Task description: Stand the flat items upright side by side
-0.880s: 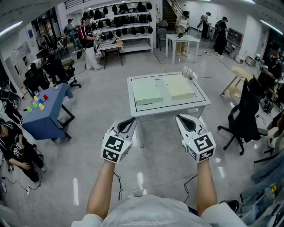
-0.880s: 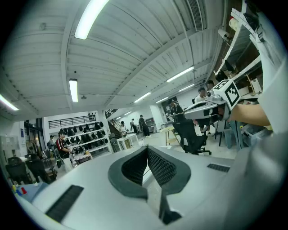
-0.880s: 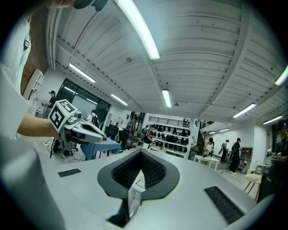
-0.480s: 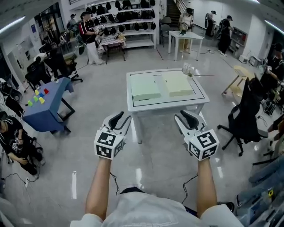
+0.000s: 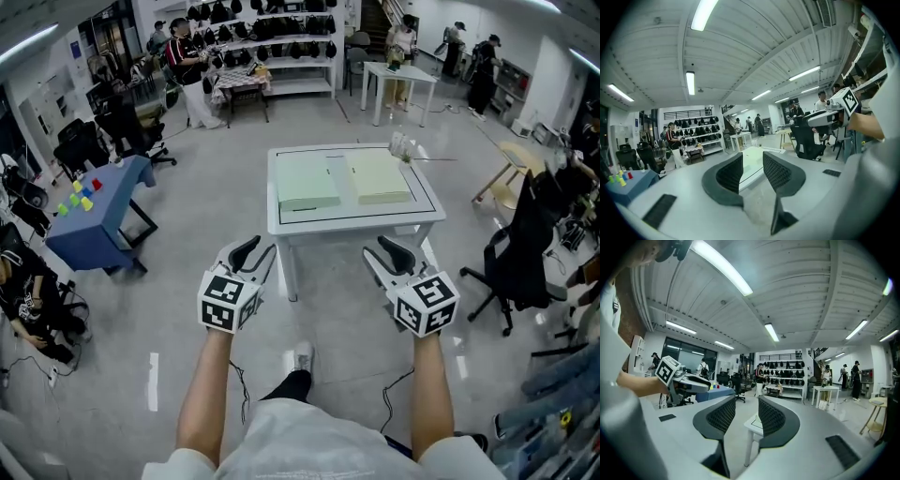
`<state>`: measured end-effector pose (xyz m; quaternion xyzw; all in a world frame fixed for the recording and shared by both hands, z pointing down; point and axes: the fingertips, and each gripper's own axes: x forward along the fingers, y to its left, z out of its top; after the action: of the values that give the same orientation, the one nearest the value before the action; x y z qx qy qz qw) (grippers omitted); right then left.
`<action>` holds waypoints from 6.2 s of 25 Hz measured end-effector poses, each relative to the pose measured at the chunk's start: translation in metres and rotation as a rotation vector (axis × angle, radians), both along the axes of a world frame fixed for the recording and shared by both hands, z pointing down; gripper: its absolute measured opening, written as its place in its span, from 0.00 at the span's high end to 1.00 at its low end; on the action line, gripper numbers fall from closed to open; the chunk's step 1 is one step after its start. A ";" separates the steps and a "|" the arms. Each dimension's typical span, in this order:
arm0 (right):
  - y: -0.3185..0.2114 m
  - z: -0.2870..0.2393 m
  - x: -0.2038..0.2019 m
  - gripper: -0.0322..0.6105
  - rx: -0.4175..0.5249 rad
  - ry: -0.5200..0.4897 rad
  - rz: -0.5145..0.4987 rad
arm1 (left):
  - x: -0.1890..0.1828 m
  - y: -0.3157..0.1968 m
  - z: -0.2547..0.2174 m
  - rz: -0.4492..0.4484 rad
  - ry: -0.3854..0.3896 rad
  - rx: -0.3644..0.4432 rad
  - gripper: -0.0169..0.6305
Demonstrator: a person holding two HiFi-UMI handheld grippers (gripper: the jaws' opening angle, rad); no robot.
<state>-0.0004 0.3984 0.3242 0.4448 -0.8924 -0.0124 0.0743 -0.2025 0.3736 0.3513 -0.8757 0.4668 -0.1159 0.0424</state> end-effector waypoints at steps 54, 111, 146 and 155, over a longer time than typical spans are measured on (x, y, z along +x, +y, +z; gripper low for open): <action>-0.614 0.277 -0.030 0.37 -0.829 0.064 -0.122 | -0.035 -0.537 0.218 -0.145 0.336 -0.574 0.60; -0.680 0.361 -0.134 0.27 -1.022 0.066 -0.525 | -0.084 -0.625 0.331 0.068 1.167 -0.775 0.38; -0.653 0.297 -0.185 0.27 -0.770 0.098 -0.672 | -0.126 -0.561 0.253 -0.058 1.108 -0.685 0.54; -0.661 0.248 -0.151 0.27 -0.575 0.098 -0.461 | -0.146 -0.560 0.207 -0.223 0.975 -0.488 0.54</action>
<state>-0.1509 -0.2626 0.5726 0.1919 -0.9317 0.2012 0.2339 -0.3480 -0.1862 0.5585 -0.7576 0.4818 0.1943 -0.3952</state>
